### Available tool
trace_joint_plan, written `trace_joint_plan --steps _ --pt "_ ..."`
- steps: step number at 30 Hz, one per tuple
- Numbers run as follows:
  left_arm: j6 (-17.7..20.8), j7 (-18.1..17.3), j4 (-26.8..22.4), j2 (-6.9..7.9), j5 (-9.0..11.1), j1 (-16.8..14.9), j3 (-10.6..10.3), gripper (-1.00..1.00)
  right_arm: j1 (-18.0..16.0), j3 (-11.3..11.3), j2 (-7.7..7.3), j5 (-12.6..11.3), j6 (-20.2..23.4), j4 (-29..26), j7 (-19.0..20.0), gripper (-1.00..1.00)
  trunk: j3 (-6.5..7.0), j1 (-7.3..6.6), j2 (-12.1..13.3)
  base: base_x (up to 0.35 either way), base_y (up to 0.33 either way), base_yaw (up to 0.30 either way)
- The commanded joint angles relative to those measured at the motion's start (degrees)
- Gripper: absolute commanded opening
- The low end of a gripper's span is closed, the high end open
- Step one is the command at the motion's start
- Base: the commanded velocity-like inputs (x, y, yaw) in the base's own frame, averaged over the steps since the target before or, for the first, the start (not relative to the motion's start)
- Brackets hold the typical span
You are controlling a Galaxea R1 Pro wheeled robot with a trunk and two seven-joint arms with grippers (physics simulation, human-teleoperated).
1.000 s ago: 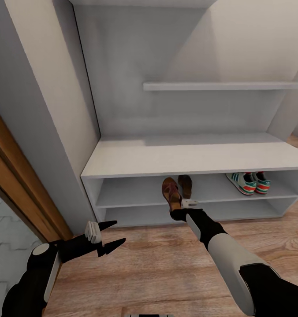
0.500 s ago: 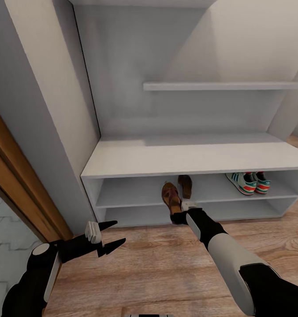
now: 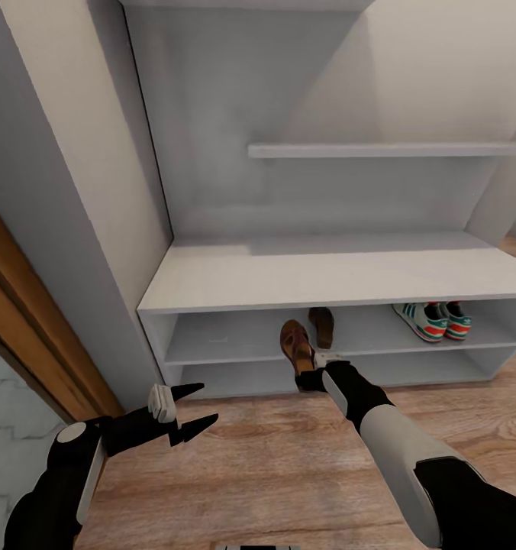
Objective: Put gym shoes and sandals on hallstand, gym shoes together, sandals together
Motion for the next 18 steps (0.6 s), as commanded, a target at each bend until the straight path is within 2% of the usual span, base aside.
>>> trace_joint_plan --steps 1,8,15,18 --pt "0.6 -0.3 -0.1 -0.03 -0.3 0.0 0.1 1.00 0.0 0.4 -0.08 -0.5 0.9 -0.1 -0.2 -1.00 -0.05 0.00 0.0 0.111 0.000 0.000" --pt "0.6 -0.3 -0.1 -0.03 -0.3 0.0 0.1 1.00 0.0 0.4 -0.12 -0.5 6.6 -0.2 -0.2 -1.00 -0.05 0.00 0.0 0.144 0.000 0.000" --pt "0.6 -0.3 -0.1 -0.03 -0.3 0.0 0.0 1.00 0.0 0.3 -0.12 -0.5 7.6 -0.1 -0.2 -1.00 -0.05 0.00 0.0 0.267 0.000 0.000" --pt "0.6 -0.3 -0.1 -0.03 -0.3 0.0 -0.7 1.00 0.0 0.2 -0.13 -0.5 7.6 -0.1 -0.2 -1.00 -0.05 0.00 0.0 0.279 0.000 0.000"
